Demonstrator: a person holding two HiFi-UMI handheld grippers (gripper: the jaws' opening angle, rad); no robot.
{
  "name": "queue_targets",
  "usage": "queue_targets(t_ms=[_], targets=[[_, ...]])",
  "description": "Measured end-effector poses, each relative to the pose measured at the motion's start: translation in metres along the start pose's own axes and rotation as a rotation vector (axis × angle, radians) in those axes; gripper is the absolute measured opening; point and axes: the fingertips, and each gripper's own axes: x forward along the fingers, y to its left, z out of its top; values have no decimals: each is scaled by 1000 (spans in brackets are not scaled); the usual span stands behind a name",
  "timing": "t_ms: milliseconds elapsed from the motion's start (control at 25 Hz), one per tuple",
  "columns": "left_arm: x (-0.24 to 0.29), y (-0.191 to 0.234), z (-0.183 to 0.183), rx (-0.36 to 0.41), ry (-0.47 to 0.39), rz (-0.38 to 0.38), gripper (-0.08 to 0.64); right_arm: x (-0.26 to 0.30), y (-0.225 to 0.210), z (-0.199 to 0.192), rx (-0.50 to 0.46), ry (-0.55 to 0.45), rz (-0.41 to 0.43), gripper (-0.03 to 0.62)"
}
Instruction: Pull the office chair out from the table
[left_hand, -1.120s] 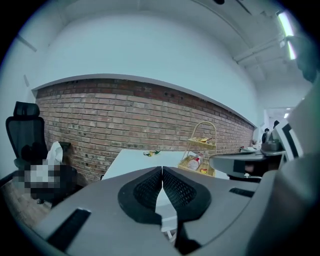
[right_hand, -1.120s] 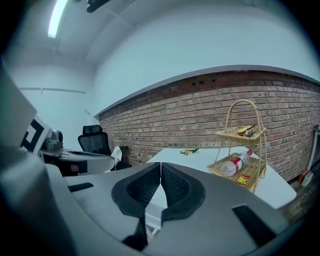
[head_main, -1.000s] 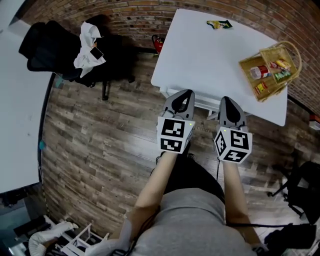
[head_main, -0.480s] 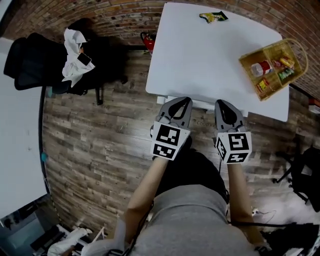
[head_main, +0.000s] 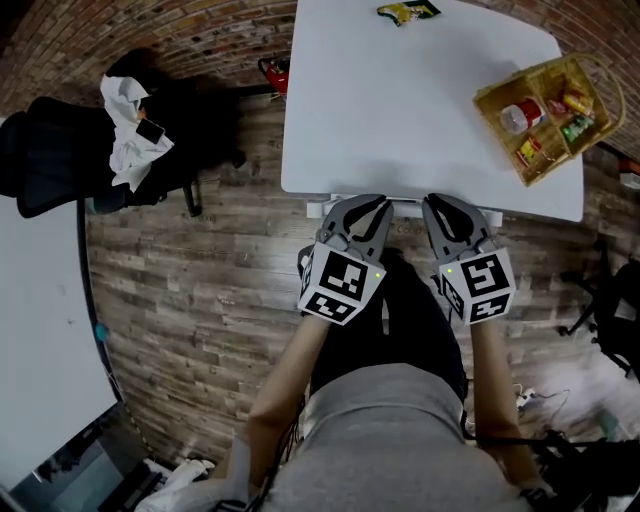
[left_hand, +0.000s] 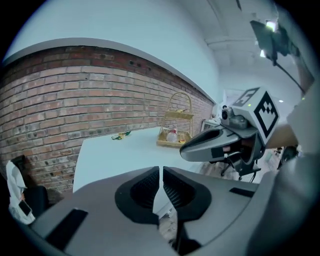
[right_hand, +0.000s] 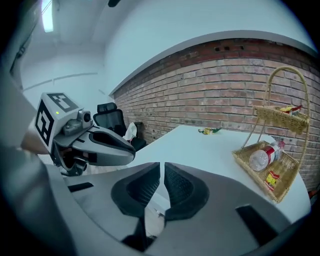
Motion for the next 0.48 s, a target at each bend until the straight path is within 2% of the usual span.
queue_targets(t_ms=[80, 120, 160, 320, 480], targets=[[4, -5, -3, 54, 26, -20, 17, 1, 2, -3, -29, 32, 41, 39], [5, -8, -3, 74, 39, -34, 17, 2, 4, -5, -48, 51, 64, 89], [7, -11, -4, 88, 51, -53, 18, 2, 6, -7, -68, 69, 88, 106], [9, -19, -5, 150, 100, -108, 22, 5, 14, -5, -136, 103, 156, 106], [15, -23, -12, 241, 168, -136, 84, 7, 15, -12, -235, 157, 205, 109]])
